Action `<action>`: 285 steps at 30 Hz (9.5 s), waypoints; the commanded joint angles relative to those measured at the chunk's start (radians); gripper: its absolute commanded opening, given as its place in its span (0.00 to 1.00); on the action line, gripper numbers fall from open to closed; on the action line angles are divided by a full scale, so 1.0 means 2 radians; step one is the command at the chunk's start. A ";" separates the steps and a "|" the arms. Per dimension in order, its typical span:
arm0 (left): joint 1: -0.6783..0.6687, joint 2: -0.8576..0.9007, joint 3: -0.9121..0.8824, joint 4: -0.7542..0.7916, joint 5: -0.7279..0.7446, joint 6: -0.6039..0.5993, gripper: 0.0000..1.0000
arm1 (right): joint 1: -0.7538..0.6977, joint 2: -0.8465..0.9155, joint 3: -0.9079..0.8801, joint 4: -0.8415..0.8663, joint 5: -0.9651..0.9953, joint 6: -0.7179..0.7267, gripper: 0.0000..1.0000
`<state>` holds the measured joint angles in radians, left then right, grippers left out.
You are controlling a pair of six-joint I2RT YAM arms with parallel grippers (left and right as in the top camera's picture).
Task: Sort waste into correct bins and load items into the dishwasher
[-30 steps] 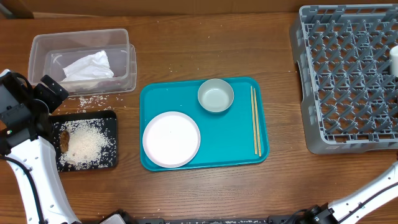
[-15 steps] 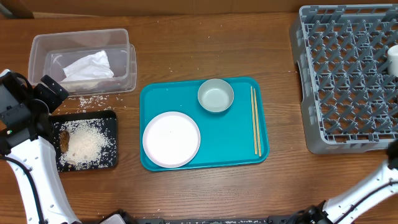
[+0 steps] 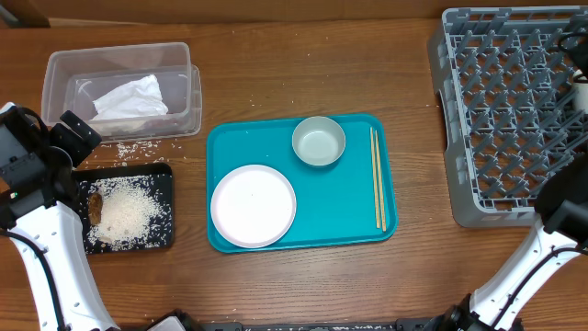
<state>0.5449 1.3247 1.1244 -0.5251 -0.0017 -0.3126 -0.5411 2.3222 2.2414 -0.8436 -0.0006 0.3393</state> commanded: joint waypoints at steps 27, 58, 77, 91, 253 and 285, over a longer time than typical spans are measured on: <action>-0.001 -0.010 0.002 0.001 -0.004 -0.005 1.00 | -0.005 0.038 -0.001 -0.007 0.098 -0.014 0.06; -0.001 -0.010 0.002 0.001 -0.004 -0.005 1.00 | -0.028 -0.184 0.148 -0.313 -0.457 -0.123 0.38; -0.001 -0.010 0.002 0.001 -0.004 -0.005 1.00 | 0.382 -0.170 0.089 -0.336 -0.310 -0.202 0.76; -0.001 -0.010 0.002 0.001 -0.004 -0.005 1.00 | 0.589 0.006 0.025 -0.260 0.003 -0.047 0.82; -0.001 -0.010 0.002 0.001 -0.004 -0.005 1.00 | -0.002 -0.322 -0.149 -0.347 -0.301 -0.125 0.63; -0.001 -0.010 0.002 0.001 -0.004 -0.005 1.00 | 0.446 -0.125 -0.335 -0.186 0.025 -0.011 0.43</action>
<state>0.5449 1.3247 1.1244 -0.5251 -0.0013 -0.3126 0.3424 2.0563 1.5742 -1.2243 0.0166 0.2901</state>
